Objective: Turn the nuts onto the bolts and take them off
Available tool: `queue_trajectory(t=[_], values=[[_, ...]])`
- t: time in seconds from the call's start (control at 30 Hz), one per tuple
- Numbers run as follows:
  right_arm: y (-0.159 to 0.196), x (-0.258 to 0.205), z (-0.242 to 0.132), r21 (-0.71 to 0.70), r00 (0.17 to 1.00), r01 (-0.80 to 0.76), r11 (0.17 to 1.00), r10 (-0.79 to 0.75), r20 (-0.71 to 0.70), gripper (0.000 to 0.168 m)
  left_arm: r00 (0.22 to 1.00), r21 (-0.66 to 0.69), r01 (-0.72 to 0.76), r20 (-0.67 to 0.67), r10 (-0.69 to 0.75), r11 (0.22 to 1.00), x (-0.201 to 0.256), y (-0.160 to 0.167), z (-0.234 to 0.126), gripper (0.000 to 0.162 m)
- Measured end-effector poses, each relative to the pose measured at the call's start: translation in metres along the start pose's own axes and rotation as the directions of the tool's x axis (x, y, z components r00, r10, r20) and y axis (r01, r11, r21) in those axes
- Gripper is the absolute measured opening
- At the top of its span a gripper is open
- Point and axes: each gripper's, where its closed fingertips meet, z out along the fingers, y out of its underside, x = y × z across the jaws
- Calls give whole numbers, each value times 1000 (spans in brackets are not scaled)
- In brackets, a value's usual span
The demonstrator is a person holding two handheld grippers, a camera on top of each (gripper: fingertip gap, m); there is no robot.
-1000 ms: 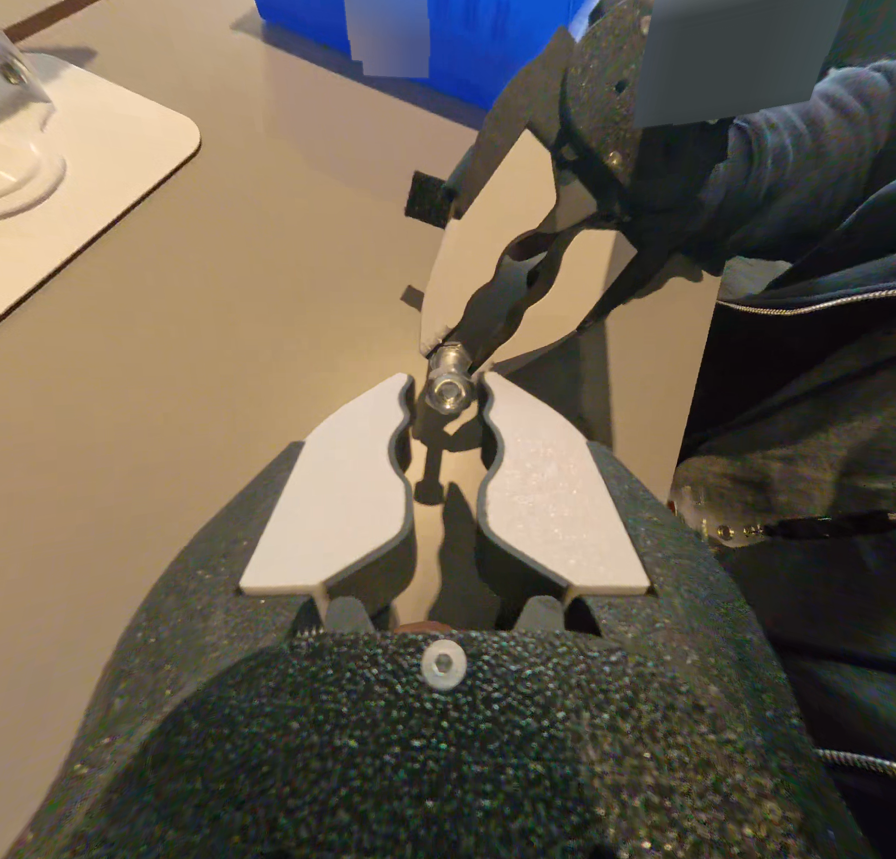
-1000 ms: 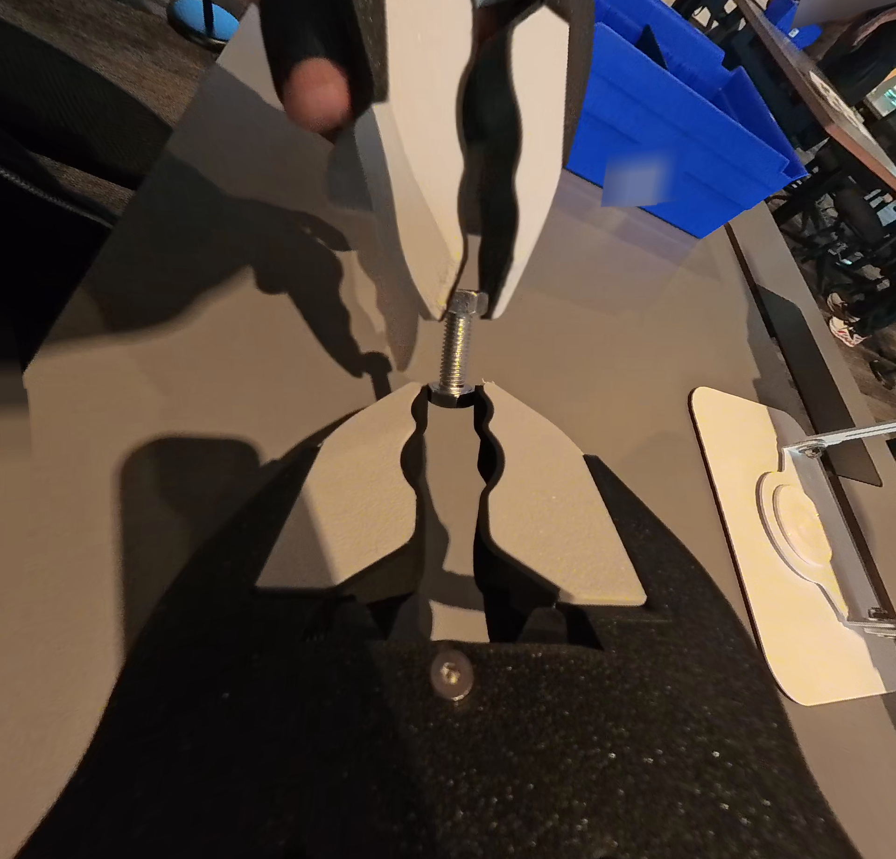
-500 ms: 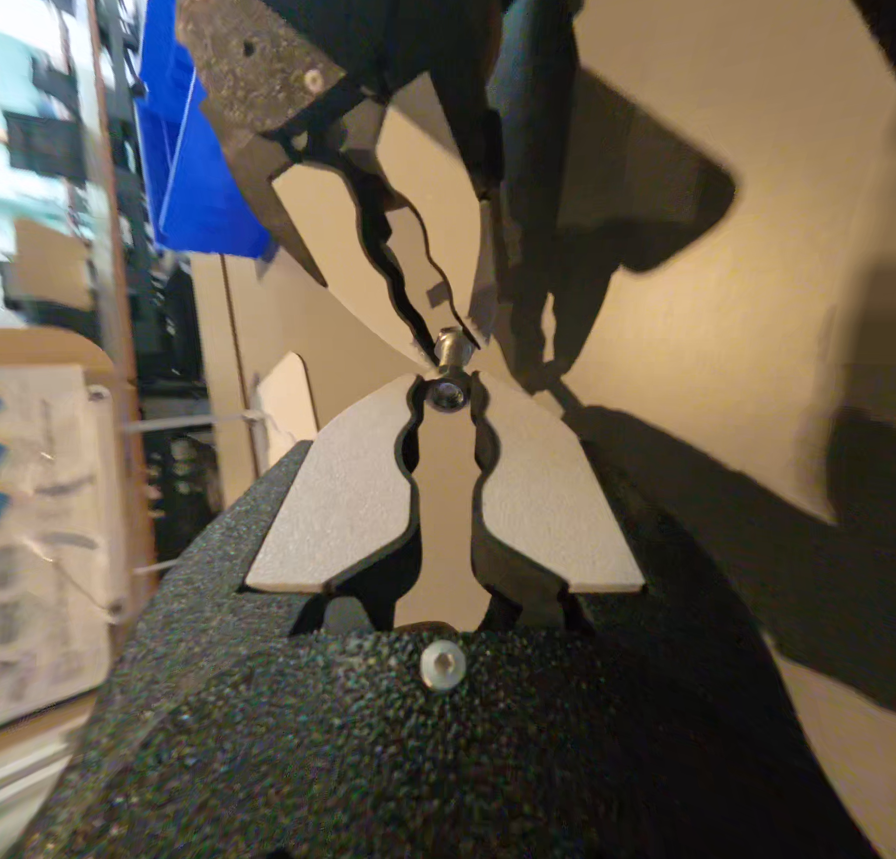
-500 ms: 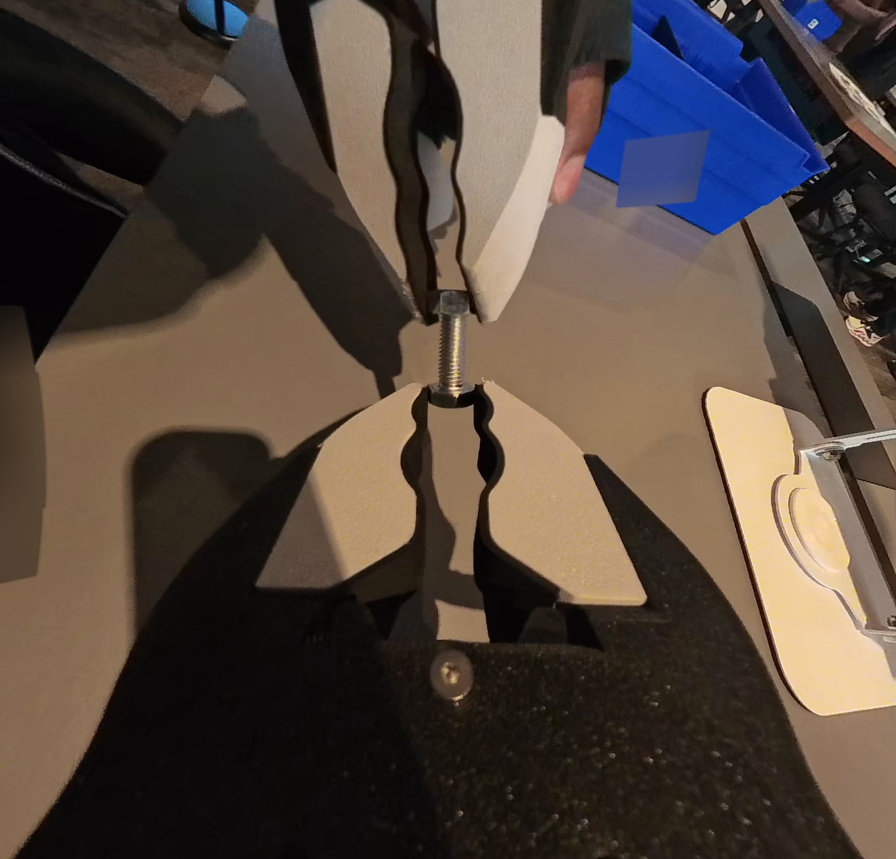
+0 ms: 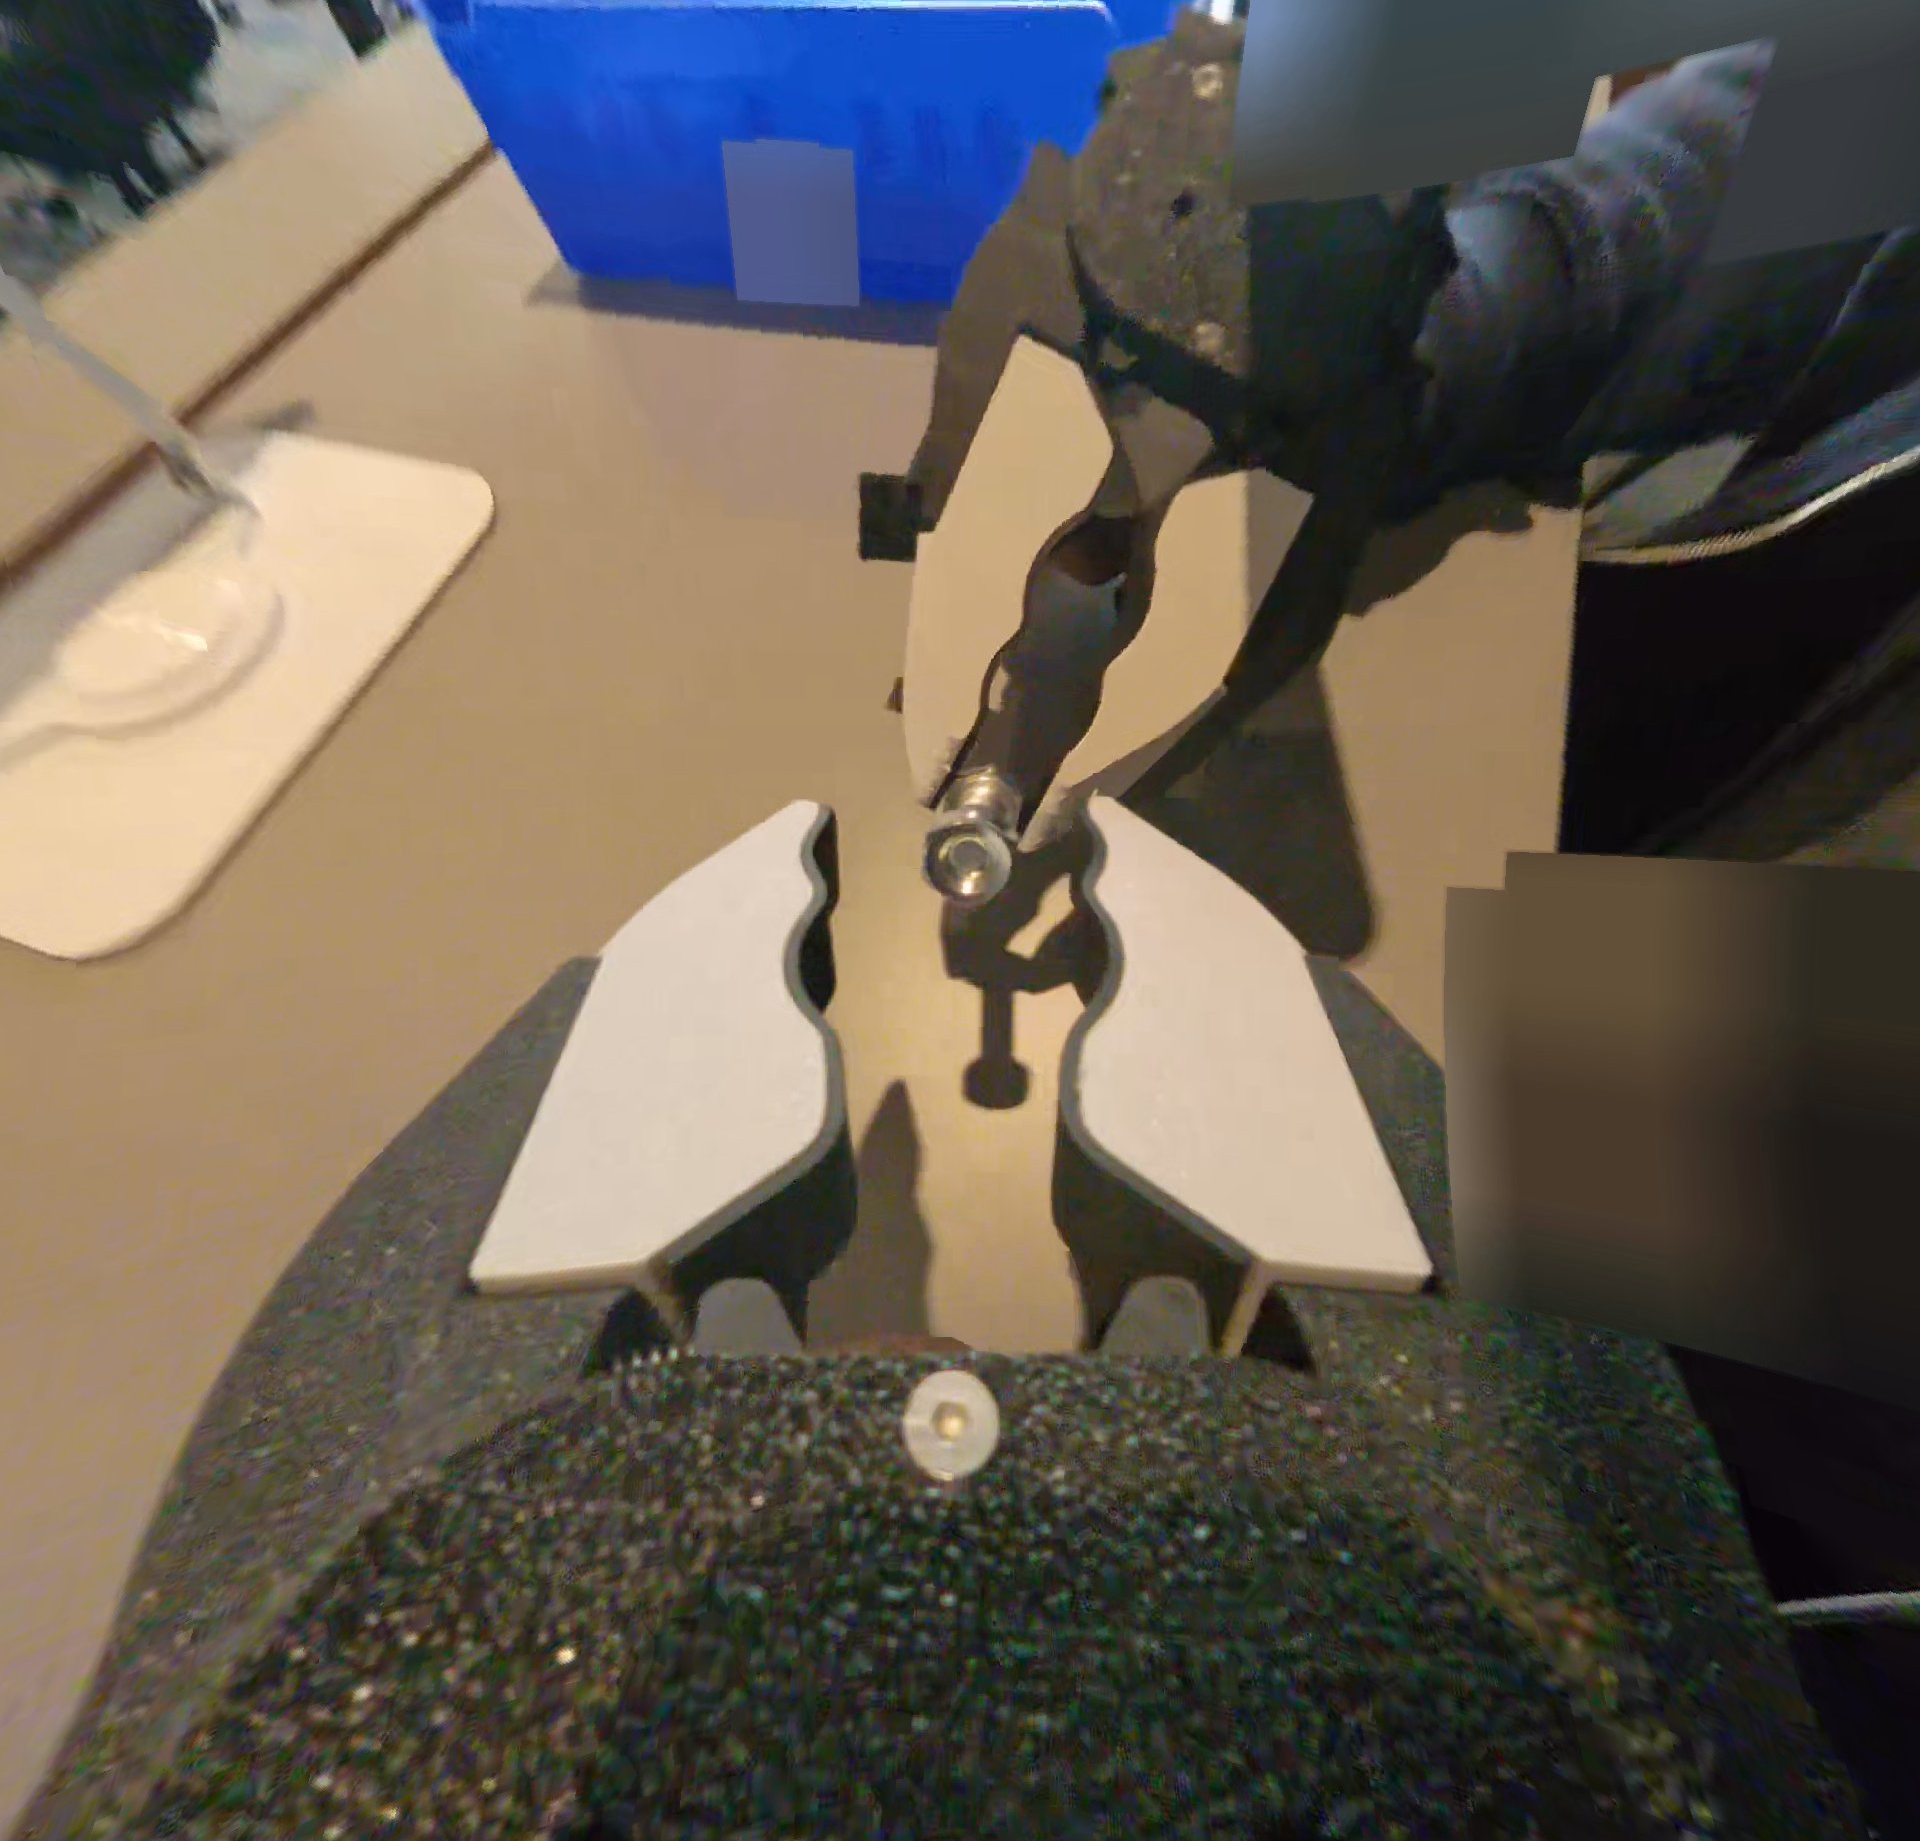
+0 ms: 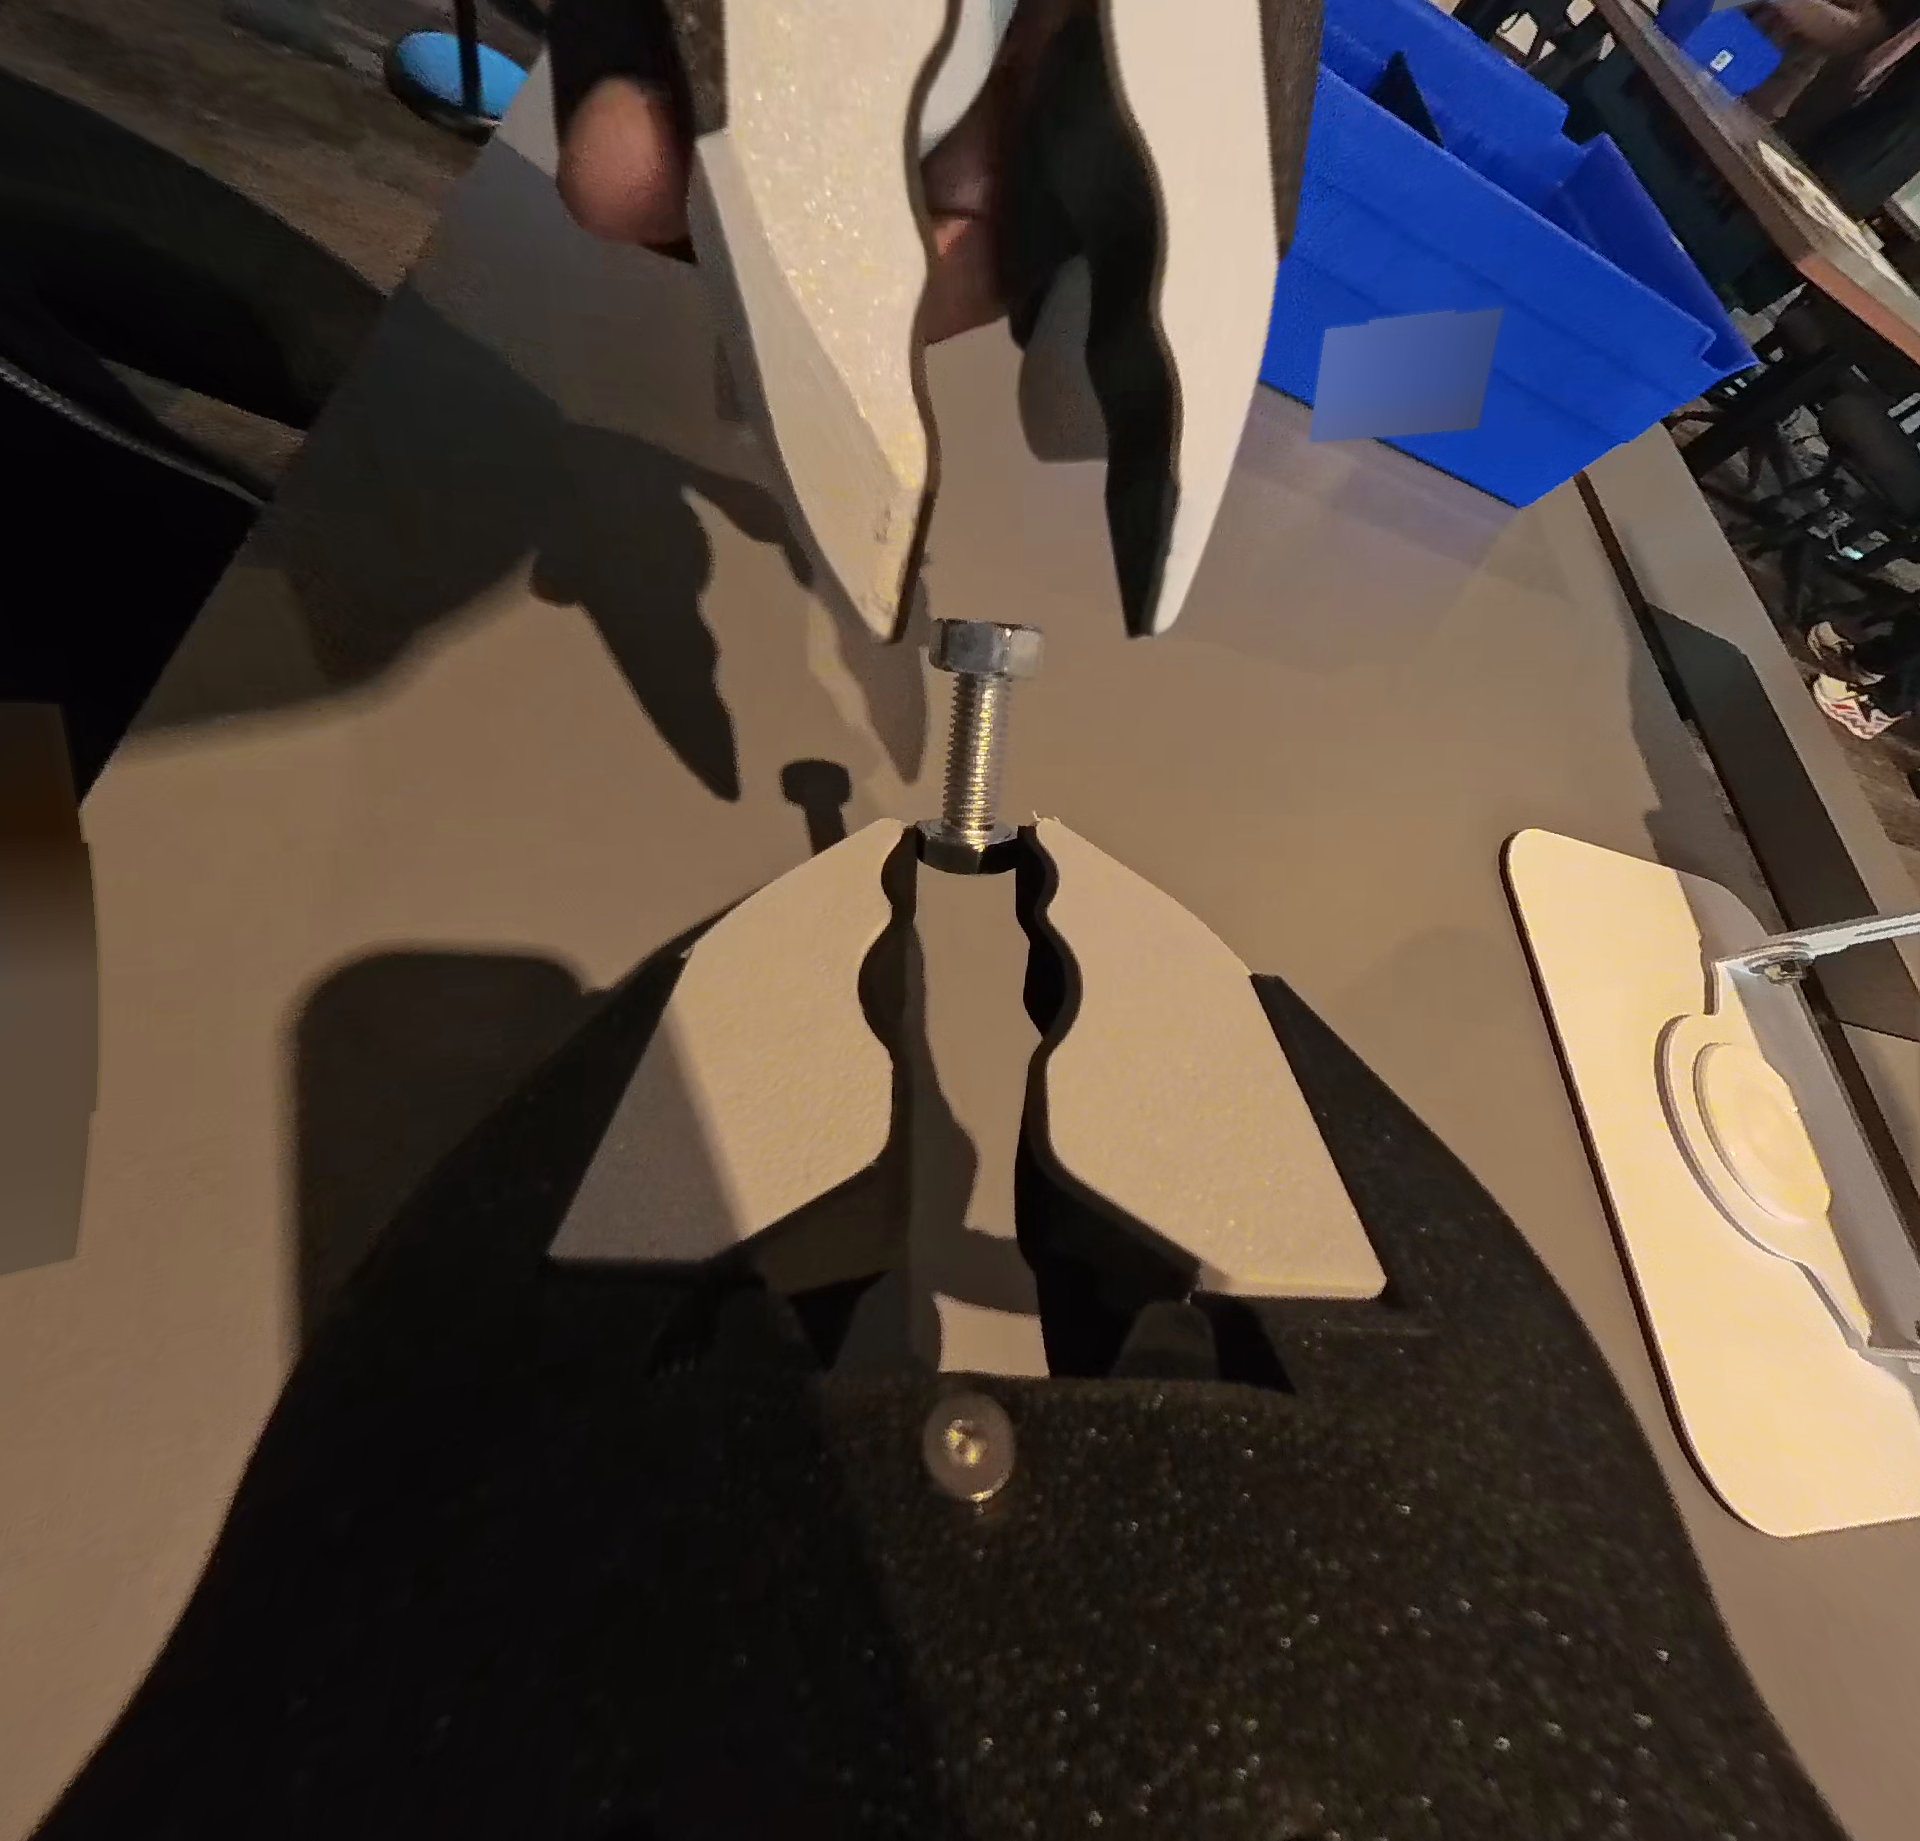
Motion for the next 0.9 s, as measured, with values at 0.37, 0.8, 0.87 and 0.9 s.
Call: queue_trajectory(t=[0.37, 0.8, 0.87, 0.9], values=[[1, -1, 1, -6, 1000, 4, 1000, -4, 4, 17, 989, -102, -142, -53, 137, 985, 5, 10, 6, 18], [-1, 3, -2, 10, 1000, -11, 1000, 11, -7, 17, 614, -177, -772, 41, 789, 610, -8, 12, 5, 53], [-1, 4, -2, 11, 1000, -13, 1000, 13, -11, 17, 767, -118, -631, 53, 640, 766, -8, 10, 0, 62], [0, 4, -2, 12, 1000, -15, 1000, 15, -10, 17, 833, -87, -544, 66, 550, 835, -8, 7, -2, 62]])
